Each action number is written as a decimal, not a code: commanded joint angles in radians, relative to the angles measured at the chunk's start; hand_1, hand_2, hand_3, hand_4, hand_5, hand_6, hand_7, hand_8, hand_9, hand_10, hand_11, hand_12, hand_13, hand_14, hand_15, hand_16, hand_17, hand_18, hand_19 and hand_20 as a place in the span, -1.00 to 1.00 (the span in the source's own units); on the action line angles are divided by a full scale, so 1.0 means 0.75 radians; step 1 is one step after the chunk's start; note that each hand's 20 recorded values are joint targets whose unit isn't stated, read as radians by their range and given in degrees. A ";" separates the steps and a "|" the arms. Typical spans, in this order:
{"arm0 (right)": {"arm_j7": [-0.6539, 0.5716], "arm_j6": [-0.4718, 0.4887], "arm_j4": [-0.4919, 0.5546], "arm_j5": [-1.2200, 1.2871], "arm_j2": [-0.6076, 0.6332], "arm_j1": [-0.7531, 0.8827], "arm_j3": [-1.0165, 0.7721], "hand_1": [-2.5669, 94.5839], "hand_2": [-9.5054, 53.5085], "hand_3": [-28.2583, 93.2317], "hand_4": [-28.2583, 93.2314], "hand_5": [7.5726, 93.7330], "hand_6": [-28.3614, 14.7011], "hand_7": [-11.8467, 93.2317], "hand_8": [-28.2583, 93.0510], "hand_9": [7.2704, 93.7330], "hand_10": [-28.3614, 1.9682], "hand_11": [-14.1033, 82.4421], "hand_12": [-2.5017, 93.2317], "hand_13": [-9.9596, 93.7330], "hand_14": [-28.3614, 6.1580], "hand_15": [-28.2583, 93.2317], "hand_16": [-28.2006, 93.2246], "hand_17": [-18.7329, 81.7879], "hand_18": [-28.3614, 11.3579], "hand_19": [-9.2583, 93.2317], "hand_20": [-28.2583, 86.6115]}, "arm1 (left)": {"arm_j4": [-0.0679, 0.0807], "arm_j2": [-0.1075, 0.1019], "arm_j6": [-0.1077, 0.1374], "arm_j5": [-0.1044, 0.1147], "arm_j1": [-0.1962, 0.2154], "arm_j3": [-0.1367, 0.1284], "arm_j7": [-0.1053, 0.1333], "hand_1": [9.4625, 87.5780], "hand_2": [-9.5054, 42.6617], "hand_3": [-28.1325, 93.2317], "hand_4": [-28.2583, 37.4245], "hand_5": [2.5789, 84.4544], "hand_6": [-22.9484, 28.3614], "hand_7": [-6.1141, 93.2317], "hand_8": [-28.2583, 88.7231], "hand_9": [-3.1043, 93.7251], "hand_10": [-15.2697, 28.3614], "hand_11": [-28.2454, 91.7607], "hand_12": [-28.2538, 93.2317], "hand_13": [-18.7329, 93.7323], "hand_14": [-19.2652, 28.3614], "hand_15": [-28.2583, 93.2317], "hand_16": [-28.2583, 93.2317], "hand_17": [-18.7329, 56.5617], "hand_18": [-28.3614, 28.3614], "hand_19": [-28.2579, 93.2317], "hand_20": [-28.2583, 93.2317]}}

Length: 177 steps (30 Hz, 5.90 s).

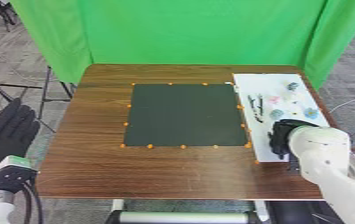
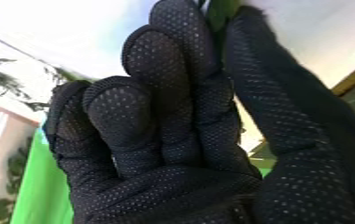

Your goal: Arrange flowers

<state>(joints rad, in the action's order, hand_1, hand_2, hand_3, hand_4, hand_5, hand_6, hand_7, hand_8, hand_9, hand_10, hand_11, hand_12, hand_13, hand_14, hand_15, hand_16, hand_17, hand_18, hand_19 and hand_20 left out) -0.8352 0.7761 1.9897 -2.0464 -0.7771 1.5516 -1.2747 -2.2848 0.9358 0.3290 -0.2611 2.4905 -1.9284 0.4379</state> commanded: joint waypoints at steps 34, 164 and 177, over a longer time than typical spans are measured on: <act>0.210 -0.618 0.186 -0.232 -0.207 -0.229 0.309 -0.07 -1.00 0.77 -0.55 0.68 0.21 0.10 -0.12 0.90 0.23 0.06 0.12 0.81 0.13 0.50 0.12 0.44 -0.77 1.00 0.27 | 0.025 0.014 0.000 0.073 0.015 -0.044 0.020 -0.74 -0.20 0.63 -1.00 -0.23 0.16 -0.61 -0.68 -0.34 0.28 -0.24 -0.42 -0.38 0.22 -0.17 -0.70 -0.62 0.23 -0.22 -0.45; -0.180 -0.385 -0.029 -0.203 0.158 0.086 -0.104 -0.40 -1.00 0.57 -0.91 0.33 -0.11 -0.45 -0.65 0.53 -0.32 0.04 -0.32 0.53 -0.19 0.57 0.05 0.22 -0.90 1.00 0.19 | 0.022 -0.026 0.057 0.053 0.014 0.050 0.118 -0.73 -0.20 0.64 -1.00 -0.24 0.14 -0.59 -0.69 -0.37 0.26 -0.24 -0.42 -0.37 0.24 -0.16 -0.69 -0.62 0.25 -0.22 -0.44; -0.264 -0.292 -0.040 -0.083 0.153 0.175 -0.174 -0.36 -1.00 0.56 -0.91 0.37 -0.15 -0.50 -0.65 0.55 -0.32 0.06 -0.30 0.54 -0.20 0.58 0.06 0.22 -0.90 1.00 0.20 | 0.019 -0.013 0.051 0.050 0.021 0.040 0.102 -0.73 -0.20 0.64 -1.00 -0.24 0.14 -0.58 -0.69 -0.37 0.26 -0.23 -0.42 -0.37 0.24 -0.15 -0.69 -0.62 0.25 -0.22 -0.44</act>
<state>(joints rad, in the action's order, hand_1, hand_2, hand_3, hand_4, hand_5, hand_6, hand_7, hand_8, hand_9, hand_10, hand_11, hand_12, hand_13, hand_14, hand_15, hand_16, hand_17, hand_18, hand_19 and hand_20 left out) -0.9727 0.5022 1.9649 -2.1613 -0.6624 1.6486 -1.3901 -2.2629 0.9119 0.3637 -0.2229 2.4920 -1.8915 0.5216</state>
